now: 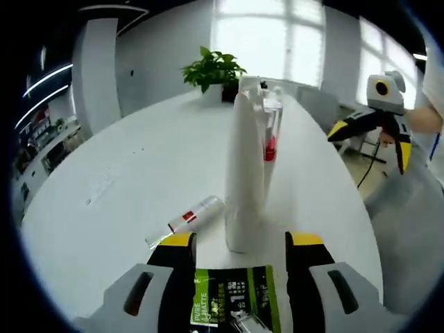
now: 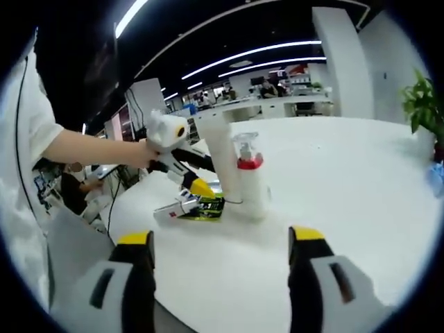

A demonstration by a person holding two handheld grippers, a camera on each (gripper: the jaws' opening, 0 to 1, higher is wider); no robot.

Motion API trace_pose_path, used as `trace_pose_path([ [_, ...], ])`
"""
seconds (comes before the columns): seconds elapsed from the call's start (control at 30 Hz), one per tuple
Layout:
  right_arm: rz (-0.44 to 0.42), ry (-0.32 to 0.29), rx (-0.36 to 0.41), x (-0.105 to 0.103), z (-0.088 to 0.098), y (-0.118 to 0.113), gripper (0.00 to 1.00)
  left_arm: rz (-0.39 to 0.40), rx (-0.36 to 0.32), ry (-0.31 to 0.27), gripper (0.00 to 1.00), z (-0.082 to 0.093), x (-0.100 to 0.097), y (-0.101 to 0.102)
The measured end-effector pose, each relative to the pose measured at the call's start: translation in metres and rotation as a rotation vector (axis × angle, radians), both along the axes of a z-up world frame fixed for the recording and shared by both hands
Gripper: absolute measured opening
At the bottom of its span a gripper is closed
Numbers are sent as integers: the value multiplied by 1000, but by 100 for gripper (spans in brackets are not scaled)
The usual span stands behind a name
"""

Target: Arrange the skincare products in the storage area until every visible bottle or jar stands upright without overlapping.

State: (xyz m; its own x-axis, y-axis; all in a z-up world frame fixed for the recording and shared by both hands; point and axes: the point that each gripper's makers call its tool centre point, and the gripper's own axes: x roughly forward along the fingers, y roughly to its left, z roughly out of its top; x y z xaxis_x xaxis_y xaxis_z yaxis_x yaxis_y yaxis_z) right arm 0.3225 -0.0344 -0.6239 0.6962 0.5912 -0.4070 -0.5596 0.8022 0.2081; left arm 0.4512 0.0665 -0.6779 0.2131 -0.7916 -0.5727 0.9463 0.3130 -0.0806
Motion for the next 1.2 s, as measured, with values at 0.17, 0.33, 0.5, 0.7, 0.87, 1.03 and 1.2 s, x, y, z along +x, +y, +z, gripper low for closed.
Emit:
trace_pose_path([
  [0.17, -3, -4, 7, -3, 3, 2, 80, 35, 35, 21, 59, -2, -10, 16],
  [0.33, -3, -6, 7, -6, 4, 5, 80, 110, 29, 52, 70, -1, -16, 29],
  [0.5, -2, -7, 6, -9, 4, 5, 81, 152, 57, 83, 76, -5, -33, 46],
  [0.7, -5, -2, 8, -13, 3, 4, 81, 243, 47, 131, 84, -4, -50, 66],
  [0.87, -11, 11, 2, -19, 0, 4, 81, 323, 47, 164, 91, -6, -63, 83],
  [1.03, -10, 29, -5, -27, -5, 3, 81, 367, 63, 223, 95, -11, -85, 95],
  [1.2, -11, 33, -7, -33, -5, 3, 81, 399, 67, 262, 96, -13, -104, 102],
])
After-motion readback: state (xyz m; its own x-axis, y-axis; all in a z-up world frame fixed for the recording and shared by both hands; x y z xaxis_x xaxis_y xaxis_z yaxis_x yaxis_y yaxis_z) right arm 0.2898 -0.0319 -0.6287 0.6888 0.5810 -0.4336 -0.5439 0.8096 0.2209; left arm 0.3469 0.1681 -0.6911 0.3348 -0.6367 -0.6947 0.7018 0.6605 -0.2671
